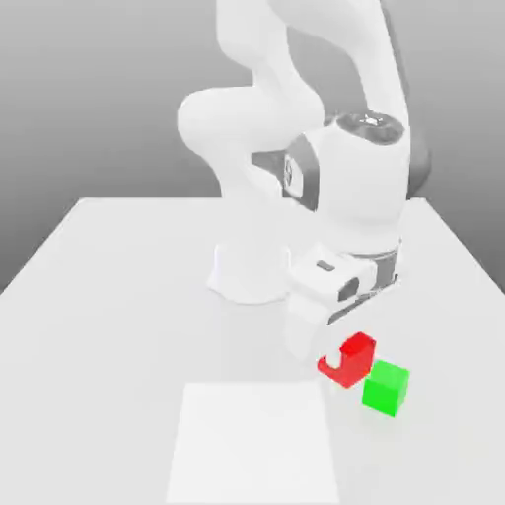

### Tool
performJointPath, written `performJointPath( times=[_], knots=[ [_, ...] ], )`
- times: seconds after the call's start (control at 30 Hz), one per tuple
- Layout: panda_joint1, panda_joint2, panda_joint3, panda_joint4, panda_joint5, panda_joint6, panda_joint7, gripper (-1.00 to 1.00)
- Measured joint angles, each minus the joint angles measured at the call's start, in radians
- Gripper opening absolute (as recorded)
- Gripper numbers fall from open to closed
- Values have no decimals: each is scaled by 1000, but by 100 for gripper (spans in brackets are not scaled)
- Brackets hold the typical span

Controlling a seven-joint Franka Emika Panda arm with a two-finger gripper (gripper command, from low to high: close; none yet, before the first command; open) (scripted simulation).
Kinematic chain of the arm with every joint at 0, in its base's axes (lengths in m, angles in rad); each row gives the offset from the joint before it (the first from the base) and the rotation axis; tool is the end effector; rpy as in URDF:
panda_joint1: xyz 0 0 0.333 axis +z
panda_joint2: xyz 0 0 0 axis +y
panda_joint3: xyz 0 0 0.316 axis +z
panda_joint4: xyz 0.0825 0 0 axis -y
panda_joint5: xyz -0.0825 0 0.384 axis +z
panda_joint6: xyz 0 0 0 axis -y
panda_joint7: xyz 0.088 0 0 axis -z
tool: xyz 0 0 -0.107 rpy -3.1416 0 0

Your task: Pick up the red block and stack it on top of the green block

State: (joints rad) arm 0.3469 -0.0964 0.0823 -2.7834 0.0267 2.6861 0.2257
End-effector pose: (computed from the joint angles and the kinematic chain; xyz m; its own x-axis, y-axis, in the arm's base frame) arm 0.3483 0.1575 0.2395 0.9840 0.1782 -0.0020 0.1782 -0.9840 -0.0034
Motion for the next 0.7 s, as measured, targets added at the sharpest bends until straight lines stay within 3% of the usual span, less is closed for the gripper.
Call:
performJointPath(
  times=[0.1, 0.27, 0.3, 0.53, 0.7],
  knots=[
    [62, -19, 38, -17, 7, -1, -79, -100],
    [72, 139, 39, -14, -46, 152, -56, -100],
    [75, 173, 31, -13, -62, 185, -45, 100],
    [76, 181, 29, -12, -62, 193, -45, 100],
    [88, 24, 31, -19, -8, 45, -83, 100]
  ],
)
